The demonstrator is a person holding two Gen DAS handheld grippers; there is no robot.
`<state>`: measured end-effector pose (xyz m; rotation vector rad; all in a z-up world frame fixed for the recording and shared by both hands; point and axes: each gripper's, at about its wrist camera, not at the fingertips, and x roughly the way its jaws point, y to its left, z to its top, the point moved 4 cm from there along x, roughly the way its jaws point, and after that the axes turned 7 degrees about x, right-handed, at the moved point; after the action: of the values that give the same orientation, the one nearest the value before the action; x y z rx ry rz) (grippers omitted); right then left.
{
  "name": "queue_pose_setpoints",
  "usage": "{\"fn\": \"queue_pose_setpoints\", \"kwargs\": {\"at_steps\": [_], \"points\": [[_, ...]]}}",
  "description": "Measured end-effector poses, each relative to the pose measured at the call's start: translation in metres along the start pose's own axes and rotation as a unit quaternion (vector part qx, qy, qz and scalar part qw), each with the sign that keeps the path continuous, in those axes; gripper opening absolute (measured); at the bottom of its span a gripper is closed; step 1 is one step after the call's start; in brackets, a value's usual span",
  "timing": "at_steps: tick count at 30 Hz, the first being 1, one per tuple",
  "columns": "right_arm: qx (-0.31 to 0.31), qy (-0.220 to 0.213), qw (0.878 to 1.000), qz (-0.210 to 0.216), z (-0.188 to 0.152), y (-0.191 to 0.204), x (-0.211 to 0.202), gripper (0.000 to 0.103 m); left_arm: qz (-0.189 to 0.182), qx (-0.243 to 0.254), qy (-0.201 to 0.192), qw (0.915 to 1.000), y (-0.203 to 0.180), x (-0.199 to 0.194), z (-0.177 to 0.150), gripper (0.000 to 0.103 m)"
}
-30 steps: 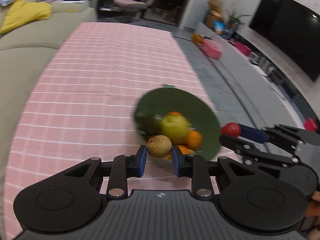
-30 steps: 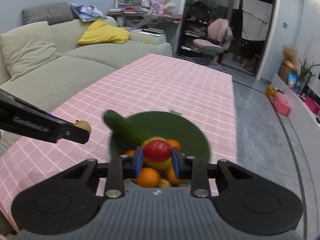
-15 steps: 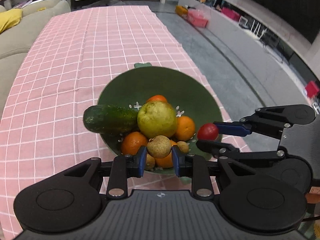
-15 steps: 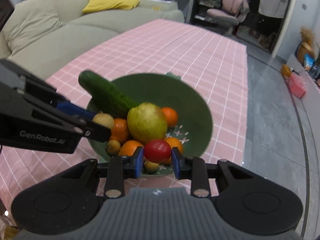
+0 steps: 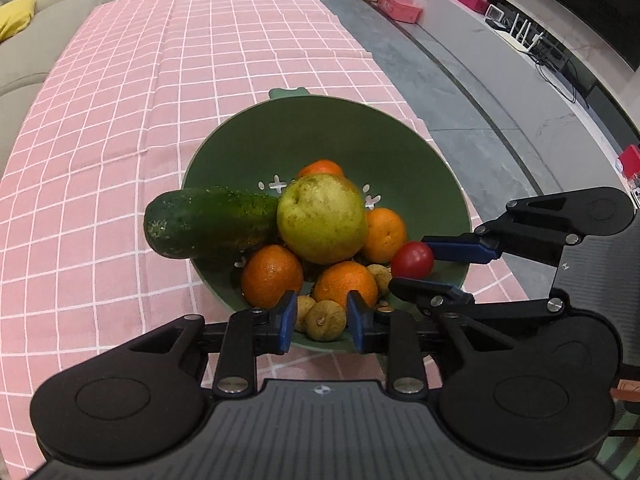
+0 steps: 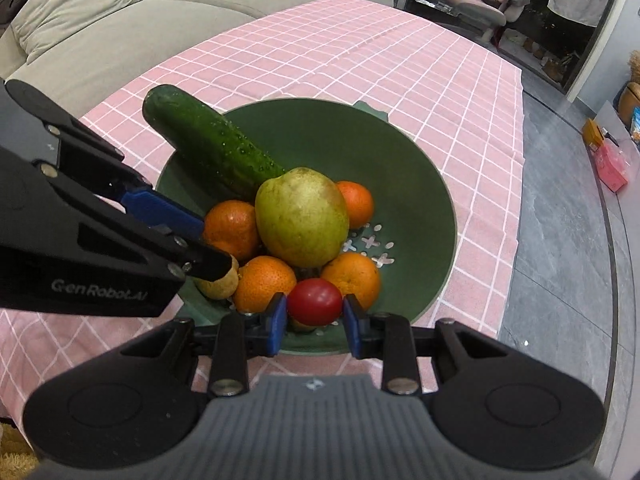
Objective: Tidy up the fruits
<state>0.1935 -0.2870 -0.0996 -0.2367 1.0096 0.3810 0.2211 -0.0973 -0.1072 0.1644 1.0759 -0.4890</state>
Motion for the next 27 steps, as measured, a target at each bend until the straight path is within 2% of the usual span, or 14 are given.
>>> {"fn": "queue_pose_setpoints", "kwargs": {"at_steps": [1,4,7,9,12,14,17,20,23,27], "points": [[-0.001,0.002,1.000,0.001,0.000,0.000,-0.001,0.027,-0.002,0.000,-0.003,1.0000,0.000,-0.002,0.000,0.053],[-0.006,0.002,1.000,-0.002,0.001,0.001,-0.006,0.035,0.002,0.007,-0.016,0.9998,-0.003,-0.012,0.000,0.064],[-0.014,-0.007,1.000,-0.010,0.003,0.001,-0.016,0.044,0.010,0.012,-0.029,0.9995,-0.004,-0.026,0.000,0.064],[-0.017,-0.018,1.000,-0.016,0.005,0.001,-0.027,0.045,0.015,0.010,-0.046,0.9988,-0.004,-0.038,-0.001,0.064],[-0.014,-0.043,0.999,-0.030,0.008,0.000,-0.046,0.056,0.027,0.005,-0.090,0.9955,-0.003,-0.066,-0.002,0.065],[-0.004,-0.074,0.996,-0.042,0.010,0.000,-0.063,0.069,0.045,0.001,-0.121,0.9917,-0.003,-0.086,-0.003,0.069],[0.014,-0.127,0.990,-0.052,0.011,0.003,-0.093,0.078,0.081,0.002,-0.162,0.9835,-0.004,-0.114,-0.009,0.070],[0.036,-0.173,0.983,-0.057,0.009,0.007,-0.121,0.079,0.102,0.004,-0.193,0.9759,-0.006,-0.139,-0.016,0.071],[0.069,-0.211,0.974,-0.053,0.005,0.010,-0.146,0.087,0.116,-0.004,-0.230,0.9664,-0.007,-0.160,-0.024,0.082],[0.099,-0.243,0.964,-0.052,-0.007,0.018,-0.172,0.088,0.148,0.003,-0.266,0.9526,-0.012,-0.182,-0.038,0.092]]}}
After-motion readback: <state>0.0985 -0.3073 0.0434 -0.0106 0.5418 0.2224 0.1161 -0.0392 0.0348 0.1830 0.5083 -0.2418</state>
